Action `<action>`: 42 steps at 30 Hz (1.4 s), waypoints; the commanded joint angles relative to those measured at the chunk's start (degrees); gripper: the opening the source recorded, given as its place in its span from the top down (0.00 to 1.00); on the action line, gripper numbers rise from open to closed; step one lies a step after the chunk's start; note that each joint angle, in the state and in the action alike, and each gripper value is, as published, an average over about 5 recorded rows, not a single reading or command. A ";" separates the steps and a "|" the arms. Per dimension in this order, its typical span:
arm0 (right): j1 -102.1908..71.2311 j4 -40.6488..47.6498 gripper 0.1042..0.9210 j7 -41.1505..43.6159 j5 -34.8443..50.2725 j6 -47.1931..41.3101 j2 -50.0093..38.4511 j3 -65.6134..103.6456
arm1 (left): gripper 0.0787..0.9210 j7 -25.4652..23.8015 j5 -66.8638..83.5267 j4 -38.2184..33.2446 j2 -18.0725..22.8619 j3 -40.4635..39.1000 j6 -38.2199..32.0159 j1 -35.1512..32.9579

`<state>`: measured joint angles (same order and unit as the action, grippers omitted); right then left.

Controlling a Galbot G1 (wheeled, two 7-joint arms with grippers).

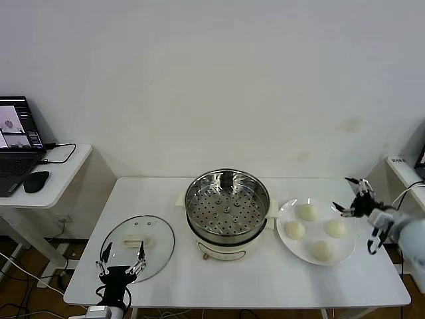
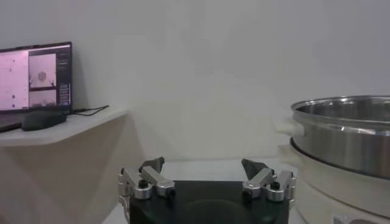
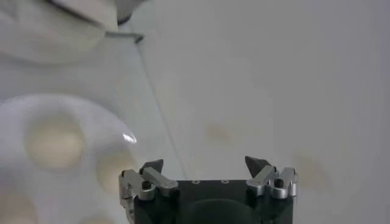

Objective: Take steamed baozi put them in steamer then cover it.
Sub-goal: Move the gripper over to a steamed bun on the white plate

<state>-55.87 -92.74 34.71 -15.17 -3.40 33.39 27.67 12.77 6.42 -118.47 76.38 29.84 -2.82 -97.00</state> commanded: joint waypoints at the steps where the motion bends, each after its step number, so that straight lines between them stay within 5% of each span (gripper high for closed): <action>1: 41.90 21.73 0.12 19.81 -1.20 2.23 -6.93 -39.16 | 0.12 0.61 -0.60 -0.08 -0.18 0.48 0.02 0.06; 11: 53.10 35.26 0.12 32.05 -1.43 6.79 3.09 -54.72 | 0.12 1.05 -0.58 -0.08 -0.64 1.44 0.06 -0.35; 25: 54.69 49.74 0.12 27.75 -7.48 9.85 18.37 -57.37 | 0.12 1.13 -0.55 0.15 -0.45 2.48 0.02 -0.38; 42: 52.78 54.29 0.12 24.70 -12.60 10.83 22.91 -55.39 | 0.12 1.18 -0.53 0.59 -0.53 2.94 -0.13 -0.17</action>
<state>-4.01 -43.03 60.38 -24.97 6.67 52.44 -26.93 13.93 5.94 -117.92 75.85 32.79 -2.94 -97.18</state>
